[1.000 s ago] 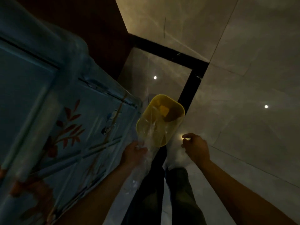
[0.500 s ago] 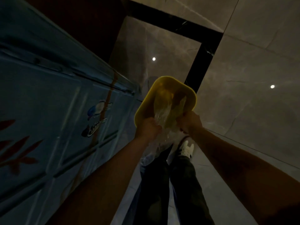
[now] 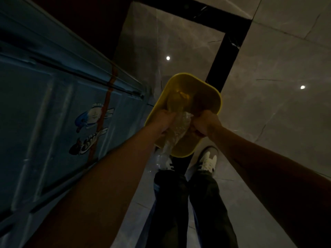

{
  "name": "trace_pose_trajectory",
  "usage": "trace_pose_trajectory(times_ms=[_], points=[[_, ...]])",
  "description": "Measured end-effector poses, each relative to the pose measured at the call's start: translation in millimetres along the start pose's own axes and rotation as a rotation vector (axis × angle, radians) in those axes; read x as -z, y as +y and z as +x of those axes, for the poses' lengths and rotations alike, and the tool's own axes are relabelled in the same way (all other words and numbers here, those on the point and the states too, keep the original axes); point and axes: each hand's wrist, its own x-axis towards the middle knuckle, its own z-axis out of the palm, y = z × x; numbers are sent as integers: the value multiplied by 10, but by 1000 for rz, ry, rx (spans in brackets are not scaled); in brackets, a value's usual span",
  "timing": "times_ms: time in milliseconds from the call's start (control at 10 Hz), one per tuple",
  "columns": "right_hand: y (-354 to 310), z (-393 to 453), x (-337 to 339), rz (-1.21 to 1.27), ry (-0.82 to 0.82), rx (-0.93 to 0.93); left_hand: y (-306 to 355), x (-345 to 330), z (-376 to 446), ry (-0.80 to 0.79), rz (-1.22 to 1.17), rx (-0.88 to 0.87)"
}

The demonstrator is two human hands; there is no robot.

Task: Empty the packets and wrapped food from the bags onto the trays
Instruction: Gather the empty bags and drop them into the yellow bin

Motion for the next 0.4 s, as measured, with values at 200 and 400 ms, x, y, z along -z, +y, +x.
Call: trace_pose_trajectory(times_ms=[200,400], points=[[46,-241,158,107,-101,-44,82,199,-43,50,-142,-5],[132,-624,371,33,-34,11,107,425,-361,96,-169,-104]])
